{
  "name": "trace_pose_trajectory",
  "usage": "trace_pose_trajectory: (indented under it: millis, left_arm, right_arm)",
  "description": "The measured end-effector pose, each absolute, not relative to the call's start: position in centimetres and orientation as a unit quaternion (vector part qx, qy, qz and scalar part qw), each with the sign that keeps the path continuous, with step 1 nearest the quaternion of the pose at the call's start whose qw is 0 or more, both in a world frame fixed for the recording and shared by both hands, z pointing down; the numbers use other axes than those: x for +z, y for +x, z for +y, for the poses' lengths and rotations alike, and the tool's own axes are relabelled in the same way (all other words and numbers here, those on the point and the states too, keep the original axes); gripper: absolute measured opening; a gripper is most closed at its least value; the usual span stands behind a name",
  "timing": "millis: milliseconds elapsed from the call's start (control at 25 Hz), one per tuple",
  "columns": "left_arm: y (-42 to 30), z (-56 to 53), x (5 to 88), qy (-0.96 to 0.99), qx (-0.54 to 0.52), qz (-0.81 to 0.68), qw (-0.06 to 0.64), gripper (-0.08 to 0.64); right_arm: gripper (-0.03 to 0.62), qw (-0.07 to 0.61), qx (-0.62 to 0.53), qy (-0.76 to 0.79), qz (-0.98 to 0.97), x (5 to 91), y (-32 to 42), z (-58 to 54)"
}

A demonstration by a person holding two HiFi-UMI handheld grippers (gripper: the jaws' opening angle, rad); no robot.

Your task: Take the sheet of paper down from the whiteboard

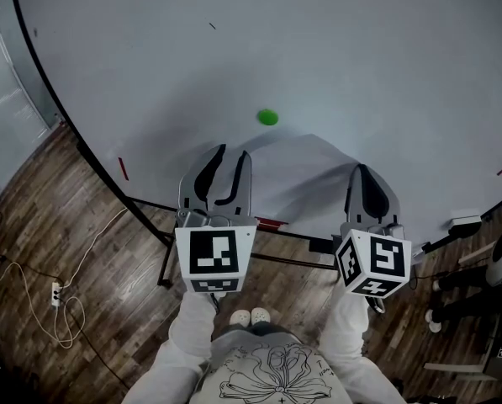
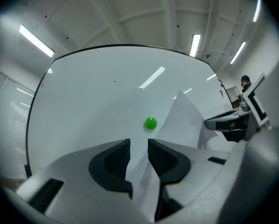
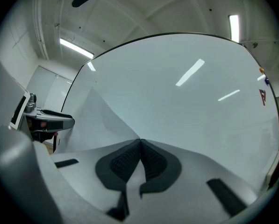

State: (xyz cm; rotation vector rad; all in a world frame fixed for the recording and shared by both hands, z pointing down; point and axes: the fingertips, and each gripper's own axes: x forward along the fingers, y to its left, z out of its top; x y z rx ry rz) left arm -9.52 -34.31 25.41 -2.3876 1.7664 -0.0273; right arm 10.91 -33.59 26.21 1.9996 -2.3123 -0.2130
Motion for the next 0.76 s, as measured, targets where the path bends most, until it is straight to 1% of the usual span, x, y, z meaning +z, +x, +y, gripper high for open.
trace_pose_trajectory:
  millis: [760]
  left_arm:
    - [-9.52, -35.3, 25.51, -0.8, -0.011, 0.594, 0.082, 0.117]
  right_arm:
    - [0.002, 0.041, -0.061, 0.653, -0.754, 26.64, 11.23, -34.56]
